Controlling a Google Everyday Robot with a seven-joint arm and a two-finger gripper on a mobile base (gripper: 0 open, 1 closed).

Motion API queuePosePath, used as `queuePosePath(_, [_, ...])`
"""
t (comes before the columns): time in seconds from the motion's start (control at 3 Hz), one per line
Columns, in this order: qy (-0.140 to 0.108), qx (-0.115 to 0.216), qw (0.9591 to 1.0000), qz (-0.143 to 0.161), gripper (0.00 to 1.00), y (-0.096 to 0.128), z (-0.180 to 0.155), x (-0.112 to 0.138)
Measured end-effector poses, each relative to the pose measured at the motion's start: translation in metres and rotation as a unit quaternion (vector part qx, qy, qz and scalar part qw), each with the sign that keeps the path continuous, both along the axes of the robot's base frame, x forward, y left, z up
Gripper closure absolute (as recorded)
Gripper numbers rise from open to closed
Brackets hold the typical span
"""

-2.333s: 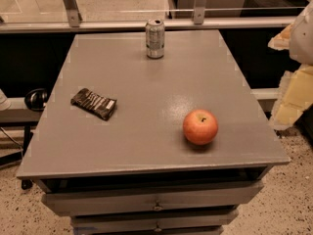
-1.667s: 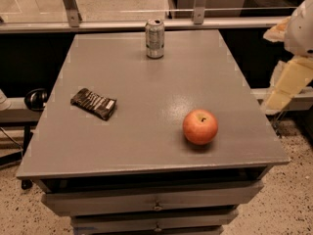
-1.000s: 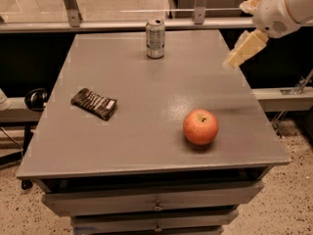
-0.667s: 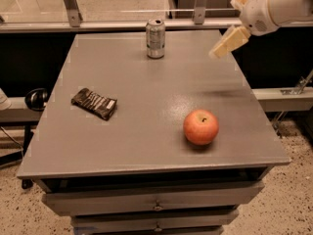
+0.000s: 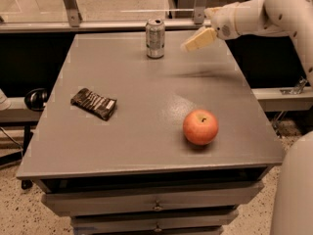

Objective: Move 7up can near apple

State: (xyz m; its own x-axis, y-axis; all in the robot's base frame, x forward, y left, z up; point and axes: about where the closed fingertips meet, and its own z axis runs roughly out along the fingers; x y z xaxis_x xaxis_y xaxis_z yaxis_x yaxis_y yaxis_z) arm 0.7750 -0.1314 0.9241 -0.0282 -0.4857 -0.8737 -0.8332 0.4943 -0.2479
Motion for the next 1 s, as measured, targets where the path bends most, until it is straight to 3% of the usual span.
queuePosePath(0.33, [0.02,0.055,0.998,0.024,0.0,0.043,-0.009,0.016])
queuePosePath(1.0, [0.062,0.098,0.991,0.066,0.0,0.107,-0.028,0.016])
